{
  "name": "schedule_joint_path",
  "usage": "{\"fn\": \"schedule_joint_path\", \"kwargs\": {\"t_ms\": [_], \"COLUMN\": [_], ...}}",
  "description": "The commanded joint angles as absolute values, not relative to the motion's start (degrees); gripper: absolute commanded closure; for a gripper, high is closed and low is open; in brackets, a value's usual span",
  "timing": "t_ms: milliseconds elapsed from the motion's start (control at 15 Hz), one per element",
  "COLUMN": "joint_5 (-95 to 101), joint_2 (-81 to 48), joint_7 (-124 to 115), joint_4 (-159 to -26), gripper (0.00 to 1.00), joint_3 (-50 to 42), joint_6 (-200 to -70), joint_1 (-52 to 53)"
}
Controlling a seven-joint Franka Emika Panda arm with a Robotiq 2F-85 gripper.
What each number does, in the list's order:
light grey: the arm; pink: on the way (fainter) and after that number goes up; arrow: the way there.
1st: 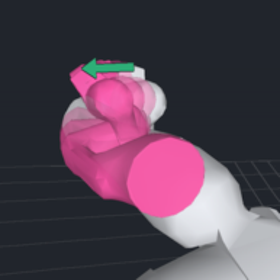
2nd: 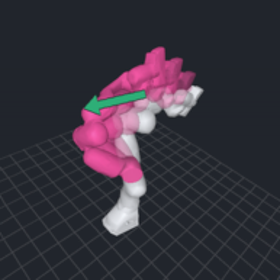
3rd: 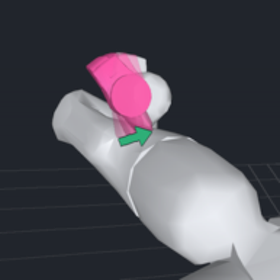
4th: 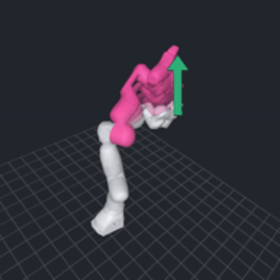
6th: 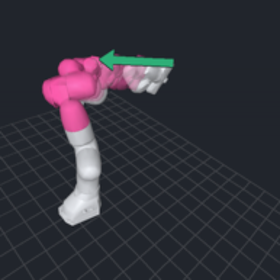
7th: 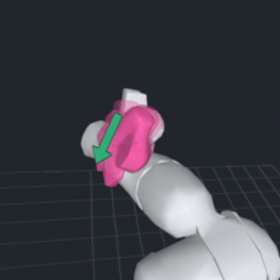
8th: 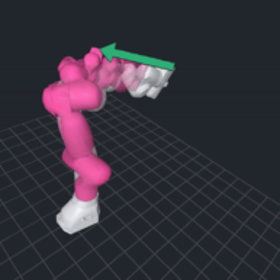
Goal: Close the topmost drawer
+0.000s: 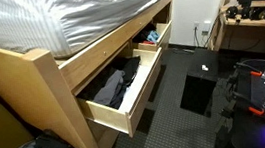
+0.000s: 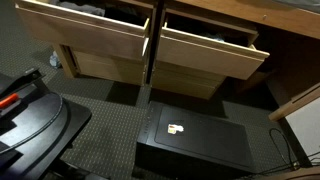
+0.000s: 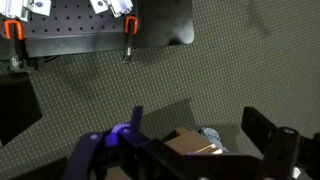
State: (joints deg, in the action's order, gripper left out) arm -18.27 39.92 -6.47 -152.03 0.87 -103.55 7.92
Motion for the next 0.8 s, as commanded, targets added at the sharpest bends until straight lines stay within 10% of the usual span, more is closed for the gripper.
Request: {"fn": "schedule_joint_path", "kwargs": {"t_ms": [0, 733], "joint_5": [-18.9, -32.2], "joint_2": [39.9, 12.7], "joint_7": [-5.8, -14.5], "joint_4": [-151.9, -137.0], "gripper": [0.0, 0.0], "joint_3": [2.0, 2.4], "joint_6": [-103.2, -138.8], "joint_1": [6.5, 6.5]}}
